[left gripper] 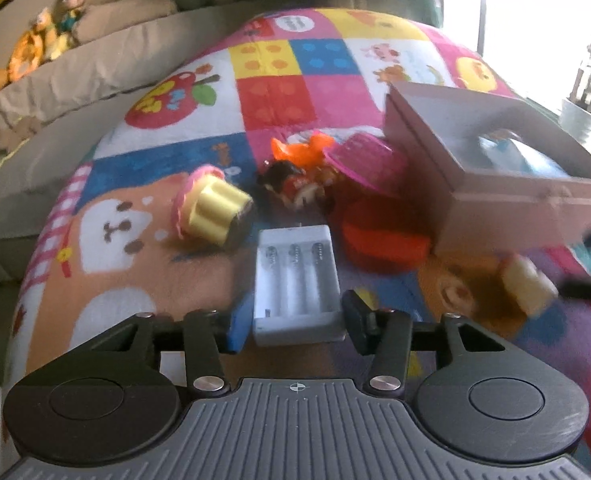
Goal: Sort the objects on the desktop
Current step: 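Grasp the white bottle with the right tool while the left tool grasps the white battery charger, then lift the bottle with the right tool while the left tool lifts the charger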
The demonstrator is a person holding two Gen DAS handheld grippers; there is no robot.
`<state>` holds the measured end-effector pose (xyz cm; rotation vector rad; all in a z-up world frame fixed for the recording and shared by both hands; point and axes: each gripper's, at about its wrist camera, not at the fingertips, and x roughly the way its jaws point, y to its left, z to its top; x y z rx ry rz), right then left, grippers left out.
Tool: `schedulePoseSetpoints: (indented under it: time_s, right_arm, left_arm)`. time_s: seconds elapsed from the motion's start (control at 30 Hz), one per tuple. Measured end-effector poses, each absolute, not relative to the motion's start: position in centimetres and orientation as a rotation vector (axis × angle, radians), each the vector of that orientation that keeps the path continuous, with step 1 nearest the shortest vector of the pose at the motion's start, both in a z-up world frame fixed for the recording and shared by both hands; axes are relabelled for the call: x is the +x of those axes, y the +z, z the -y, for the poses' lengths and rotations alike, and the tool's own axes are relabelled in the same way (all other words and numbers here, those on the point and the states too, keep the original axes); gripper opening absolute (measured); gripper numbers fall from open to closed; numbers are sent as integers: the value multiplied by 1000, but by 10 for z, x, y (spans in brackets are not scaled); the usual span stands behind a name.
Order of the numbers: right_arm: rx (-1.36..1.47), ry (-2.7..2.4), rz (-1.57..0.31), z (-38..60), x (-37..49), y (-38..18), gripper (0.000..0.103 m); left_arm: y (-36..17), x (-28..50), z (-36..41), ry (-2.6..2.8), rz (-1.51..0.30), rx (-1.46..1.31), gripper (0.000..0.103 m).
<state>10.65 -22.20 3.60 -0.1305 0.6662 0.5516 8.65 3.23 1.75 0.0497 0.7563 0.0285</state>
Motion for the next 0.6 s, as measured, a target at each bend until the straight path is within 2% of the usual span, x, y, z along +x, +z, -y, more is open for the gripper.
schedulePoseSetpoints:
  time_s: [0.03,0.23,0.37,0.53,0.57,0.6]
  right_arm:
    - [-130,540,-659,223,108,38,80]
    - [-136,533,-682,222,109,39,80]
    - [-170,562,-712,210,99,32,83]
    - [-182,593,-750,203,83,26,89]
    - [-182,590,-755,203,80,25,90]
    - [-181,586,-759,204,78,24,93]
  left_arm:
    - [18,79,-31,-4,-759,48,53]
    - [23,28,-17,-223,-766,82,56]
    - [19,21,-22,-123,-739,151,76]
    - [18,35,-51,76,-741,158,80]
    - [21,36,-56,63,-744,128,82]
    - [24,35,-59,28,-744,95,89]
